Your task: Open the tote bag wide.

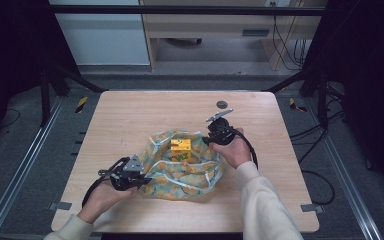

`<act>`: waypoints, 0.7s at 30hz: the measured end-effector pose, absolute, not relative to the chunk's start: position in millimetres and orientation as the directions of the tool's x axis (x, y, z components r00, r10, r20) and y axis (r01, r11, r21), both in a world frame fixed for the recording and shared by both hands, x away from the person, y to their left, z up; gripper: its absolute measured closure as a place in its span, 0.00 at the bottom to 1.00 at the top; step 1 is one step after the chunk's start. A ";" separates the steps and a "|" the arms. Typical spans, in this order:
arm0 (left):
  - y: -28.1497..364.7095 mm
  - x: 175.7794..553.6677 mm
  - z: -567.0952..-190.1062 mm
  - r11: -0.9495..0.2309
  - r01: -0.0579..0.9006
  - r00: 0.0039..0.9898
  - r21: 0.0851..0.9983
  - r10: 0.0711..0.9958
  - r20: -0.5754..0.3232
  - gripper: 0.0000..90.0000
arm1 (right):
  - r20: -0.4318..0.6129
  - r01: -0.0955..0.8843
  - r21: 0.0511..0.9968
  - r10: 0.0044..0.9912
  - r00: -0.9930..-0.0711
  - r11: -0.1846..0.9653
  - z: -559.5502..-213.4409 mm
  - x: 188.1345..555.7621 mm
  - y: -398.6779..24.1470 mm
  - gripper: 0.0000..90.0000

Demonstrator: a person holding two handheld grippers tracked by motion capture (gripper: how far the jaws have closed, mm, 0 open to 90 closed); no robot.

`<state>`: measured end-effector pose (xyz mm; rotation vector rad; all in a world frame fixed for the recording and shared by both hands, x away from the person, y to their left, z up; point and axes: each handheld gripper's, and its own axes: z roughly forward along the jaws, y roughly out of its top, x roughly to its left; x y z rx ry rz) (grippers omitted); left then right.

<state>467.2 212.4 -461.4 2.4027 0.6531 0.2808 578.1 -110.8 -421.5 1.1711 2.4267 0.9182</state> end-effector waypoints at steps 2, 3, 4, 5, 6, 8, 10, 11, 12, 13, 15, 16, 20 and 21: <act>213.1 465.5 -459.6 -0.674 0.383 0.852 0.631 0.522 0.041 0.88 | 0.002 0.579 0.678 0.786 -0.618 0.453 -412.6 571.5 -114.7 0.55; 213.7 464.5 -458.2 -0.671 0.382 0.850 0.635 0.525 0.044 0.88 | 0.002 0.579 0.678 0.786 -0.618 0.453 -412.6 571.5 -114.7 0.55; 214.2 463.5 -456.6 -0.666 0.380 0.848 0.642 0.528 0.045 0.86 | -0.007 0.565 0.689 0.784 -0.621 0.454 -409.2 568.9 -116.3 0.51; 214.7 462.4 -454.8 -0.660 0.378 0.846 0.649 0.532 0.048 0.81 | -0.022 0.548 0.706 0.788 -0.616 0.448 -401.2 563.1 -119.2 0.41; 214.9 461.4 -452.8 -0.655 0.376 0.843 0.656 0.536 0.052 0.81 | -0.022 0.548 0.706 0.788 -0.616 0.448 -401.2 563.1 -119.2 0.41; 215.0 459.6 -448.9 -0.649 0.370 0.837 0.665 0.543 0.065 0.73 | -0.028 0.530 0.725 0.788 -0.616 0.440 -393.7 557.2 -121.9 0.34; 214.7 457.6 -444.4 -0.641 0.364 0.831 0.676 0.552 0.077 0.63 | -0.033 0.514 0.738 0.785 -0.619 0.437 -386.3 550.3 -124.0 0.29; 214.9 456.9 -441.7 -0.639 0.357 0.828 0.681 0.554 0.085 0.59 | -0.031 0.508 0.743 0.781 -0.624 0.435 -382.9 546.3 -124.5 0.27; 214.9 456.1 -438.6 -0.637 0.353 0.824 0.686 0.558 0.094 0.55 | -0.032 0.502 0.748 0.779 -0.626 0.434 -379.8 541.9 -124.8 0.26; 215.3 455.6 -435.4 -0.632 0.349 0.822 0.692 0.561 0.098 0.52 | -0.036 0.495 0.750 0.775 -0.631 0.438 -376.9 537.1 -125.0 0.25; 215.5 454.1 -428.8 -0.624 0.342 0.821 0.703 0.563 0.101 0.47 | -0.039 0.484 0.759 0.772 -0.634 0.436 -372.6 526.5 -125.5 0.25; 215.5 453.3 -425.6 -0.618 0.336 0.820 0.711 0.563 0.102 0.45 | -0.042 0.476 0.764 0.769 -0.637 0.436 -371.5 520.7 -125.9 0.24; 213.2 450.4 -414.4 -0.605 0.312 0.821 0.733 0.560 0.113 0.39 | -0.055 0.454 0.768 0.753 -0.656 0.452 -372.3 497.6 -127.7 0.25; 212.6 450.1 -412.5 -0.602 0.308 0.822 0.737 0.558 0.112 0.38 | -0.052 0.454 0.768 0.751 -0.658 0.451 -372.9 492.0 -128.6 0.25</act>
